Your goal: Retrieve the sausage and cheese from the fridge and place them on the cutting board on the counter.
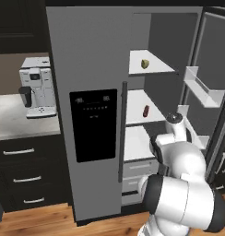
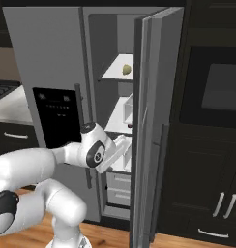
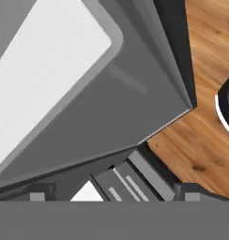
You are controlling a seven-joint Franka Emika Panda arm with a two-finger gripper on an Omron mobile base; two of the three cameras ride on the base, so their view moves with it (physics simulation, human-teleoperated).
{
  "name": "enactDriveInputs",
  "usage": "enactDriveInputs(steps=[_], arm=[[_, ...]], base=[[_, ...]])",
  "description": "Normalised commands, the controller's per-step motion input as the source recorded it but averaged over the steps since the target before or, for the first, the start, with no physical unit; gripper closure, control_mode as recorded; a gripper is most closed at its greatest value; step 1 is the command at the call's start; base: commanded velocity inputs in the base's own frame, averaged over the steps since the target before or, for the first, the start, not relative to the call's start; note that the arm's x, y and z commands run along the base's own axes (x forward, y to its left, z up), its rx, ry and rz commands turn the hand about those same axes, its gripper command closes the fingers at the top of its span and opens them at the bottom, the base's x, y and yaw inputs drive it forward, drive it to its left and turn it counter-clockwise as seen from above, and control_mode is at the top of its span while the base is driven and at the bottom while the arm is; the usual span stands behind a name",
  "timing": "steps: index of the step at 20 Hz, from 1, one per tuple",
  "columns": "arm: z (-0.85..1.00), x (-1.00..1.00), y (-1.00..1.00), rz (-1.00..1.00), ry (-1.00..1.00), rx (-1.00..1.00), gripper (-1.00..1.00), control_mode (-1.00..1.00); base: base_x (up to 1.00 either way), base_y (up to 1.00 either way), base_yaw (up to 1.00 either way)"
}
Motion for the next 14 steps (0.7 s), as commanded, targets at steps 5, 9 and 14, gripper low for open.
enactDriveInputs(steps=[5, 9, 14], arm=[[0.00, 0.04, -0.61, -0.19, 0.00, 0.05, -1.00, -1.00], [0.00, 0.04, -0.26, -0.16, -0.04, 0.04, -1.00, -1.00], [0.05, 0.00, 0.19, -0.03, -0.14, 0.03, -1.00, -1.00]], base=[[0.00, 0.00, 0.00], [0.00, 0.00, 0.00], [0.00, 0.00, 0.00]])
